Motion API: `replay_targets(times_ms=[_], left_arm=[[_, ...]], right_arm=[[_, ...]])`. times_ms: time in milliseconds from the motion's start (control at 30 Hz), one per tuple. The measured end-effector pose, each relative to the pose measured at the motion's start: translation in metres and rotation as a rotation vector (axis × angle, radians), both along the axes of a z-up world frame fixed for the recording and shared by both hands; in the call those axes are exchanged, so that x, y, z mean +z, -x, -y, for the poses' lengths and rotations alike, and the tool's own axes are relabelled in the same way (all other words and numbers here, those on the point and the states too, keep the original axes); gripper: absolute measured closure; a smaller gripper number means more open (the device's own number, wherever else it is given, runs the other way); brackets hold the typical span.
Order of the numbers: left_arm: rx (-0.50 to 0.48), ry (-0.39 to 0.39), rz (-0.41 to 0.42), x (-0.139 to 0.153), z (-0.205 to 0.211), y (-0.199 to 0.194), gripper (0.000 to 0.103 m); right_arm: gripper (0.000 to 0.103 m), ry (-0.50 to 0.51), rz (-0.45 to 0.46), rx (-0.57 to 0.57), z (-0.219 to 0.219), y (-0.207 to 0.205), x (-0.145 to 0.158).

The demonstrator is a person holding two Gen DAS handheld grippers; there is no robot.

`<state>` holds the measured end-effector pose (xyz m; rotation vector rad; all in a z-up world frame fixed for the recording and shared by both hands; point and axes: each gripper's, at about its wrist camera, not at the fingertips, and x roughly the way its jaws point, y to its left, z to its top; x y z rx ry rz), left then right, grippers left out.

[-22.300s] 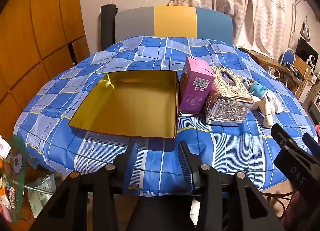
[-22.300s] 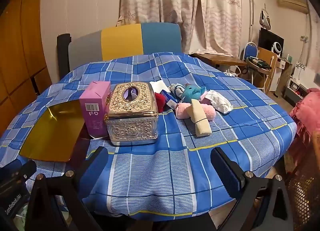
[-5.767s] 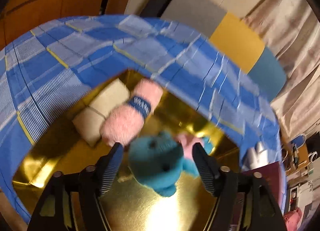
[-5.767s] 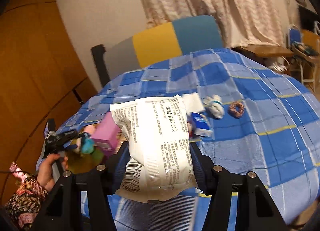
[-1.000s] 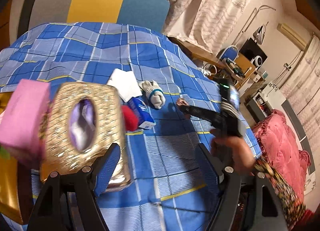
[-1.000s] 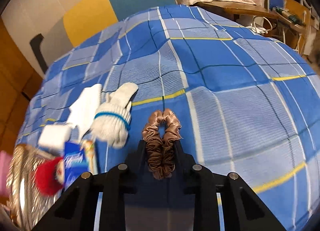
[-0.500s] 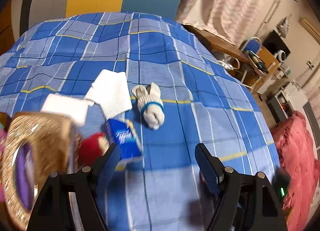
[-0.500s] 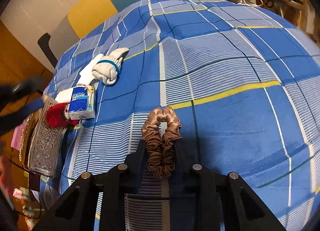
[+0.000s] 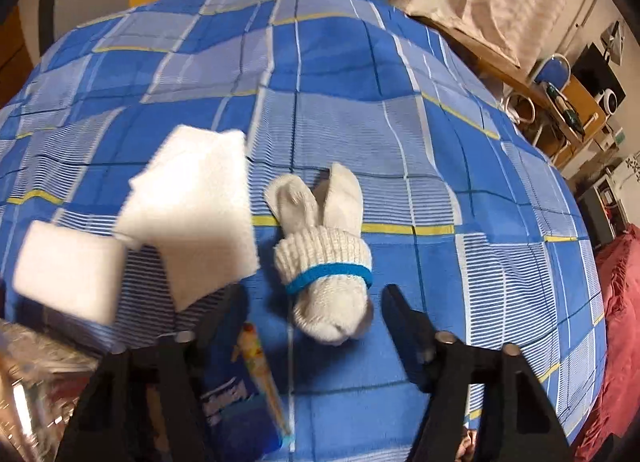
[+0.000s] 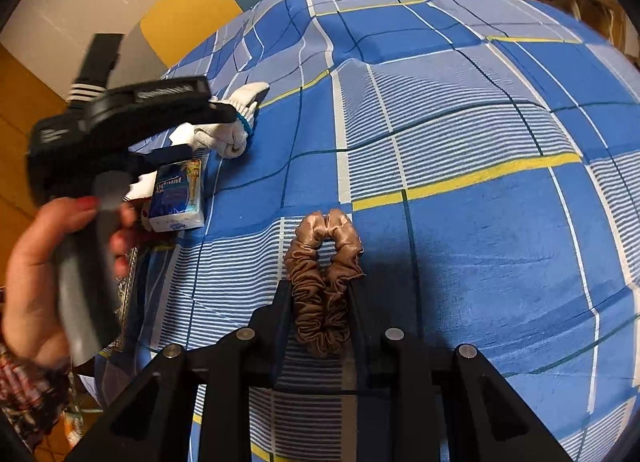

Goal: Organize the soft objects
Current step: 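Grasp the white knit sock with the left gripper while the right gripper holds the scrunchie, then carry the white sock into the gold tray and open the left gripper while the right carries the scrunchie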

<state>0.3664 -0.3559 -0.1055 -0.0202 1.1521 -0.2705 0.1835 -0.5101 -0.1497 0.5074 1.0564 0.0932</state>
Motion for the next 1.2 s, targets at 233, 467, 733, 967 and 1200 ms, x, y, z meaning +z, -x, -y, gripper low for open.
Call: replay_targets(times_ms=[233,467,733,967,1200], left_arm=[[-0.051,0.009,0.045,0.008,0.003,0.011,0.067],[-0.099,0.085,0.095,0.039,-0.009,0.047,0.07],[-0.114,0.217,0.071,0.058,-0.047,0.107,0.071],[-0.111,0.314,0.072,0.077,-0.088,0.153,0.072],[-0.1,0.341,0.188,0.112,-0.147,0.195,0.072]], right_arm=[[0.075,0.026,0.005,0.013,-0.004,0.001,0.001],[0.075,0.022,0.011,0.021,-0.002,0.001,0.001],[0.075,0.06,0.021,0.025,-0.007,0.004,0.003],[0.075,0.067,0.031,0.014,-0.006,0.007,0.003],[0.075,0.135,0.043,0.024,-0.016,0.008,0.004]])
